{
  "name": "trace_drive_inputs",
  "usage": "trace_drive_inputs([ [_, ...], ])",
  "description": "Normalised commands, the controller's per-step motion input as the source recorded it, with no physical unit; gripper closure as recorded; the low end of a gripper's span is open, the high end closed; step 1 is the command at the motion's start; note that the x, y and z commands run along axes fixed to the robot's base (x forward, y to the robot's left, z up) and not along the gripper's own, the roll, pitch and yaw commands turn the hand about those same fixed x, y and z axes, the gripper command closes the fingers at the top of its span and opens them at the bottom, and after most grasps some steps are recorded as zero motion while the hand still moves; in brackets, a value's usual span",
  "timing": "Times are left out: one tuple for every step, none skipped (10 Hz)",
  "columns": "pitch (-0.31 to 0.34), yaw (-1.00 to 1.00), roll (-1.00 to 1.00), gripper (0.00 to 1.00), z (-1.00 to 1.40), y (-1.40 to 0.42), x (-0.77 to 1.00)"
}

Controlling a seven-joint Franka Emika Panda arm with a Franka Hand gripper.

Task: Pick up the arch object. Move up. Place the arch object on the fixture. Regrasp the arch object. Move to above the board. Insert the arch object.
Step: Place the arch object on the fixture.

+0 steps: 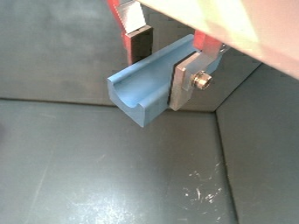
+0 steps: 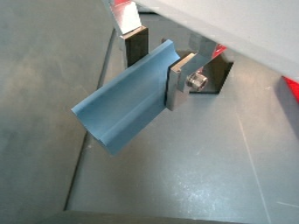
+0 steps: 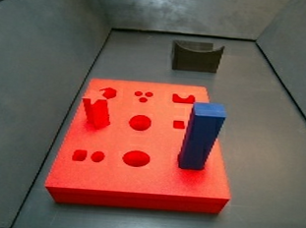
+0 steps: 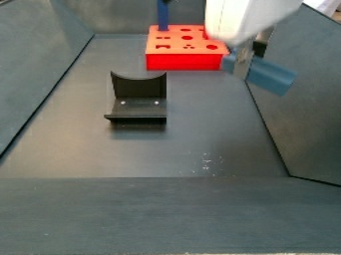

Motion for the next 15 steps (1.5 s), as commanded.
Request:
trace_drive_inputs([
  [0.090,0.02,0.10,1.00,0.41,0.00,-0.01],
  [0.094,0.02,0.09,1.00,0.22,0.00,0.00],
  [0.015,-1.00,-0.01,1.00,0.04,-0.49,1.00],
  [0.018,-1.00,-0.01,1.00,-0.01,-0.48,1.00],
  [0.021,-1.00,-0.01,1.00,0.00,-0.41,1.00],
  [0.028,-1.00,-0.02,1.00,-0.01,-0.35,1.00],
  [0.032,-1.00,-0.03,1.00,-0.01,-0.34,1.00],
  [0.043,-1.00,-0.04,1.00,-0.01,-0.28,1.00],
  [0.054,-1.00,-0.05,1.00,-0.01,-0.25,1.00],
  [0.073,-1.00,-0.07,1.00,-0.01,-0.20,1.00],
  [0.086,-1.00,-0.08,1.00,-0.01,-0.18,1.00],
  [0.137,-1.00,-0.12,1.00,-0.01,-0.13,1.00],
  [0.162,-0.96,-0.13,1.00,-0.01,-0.12,1.00],
  [0.172,-0.62,-0.14,1.00,0.00,-0.08,1.00],
  [0.174,-0.47,-0.14,1.00,0.00,-0.06,1.00],
])
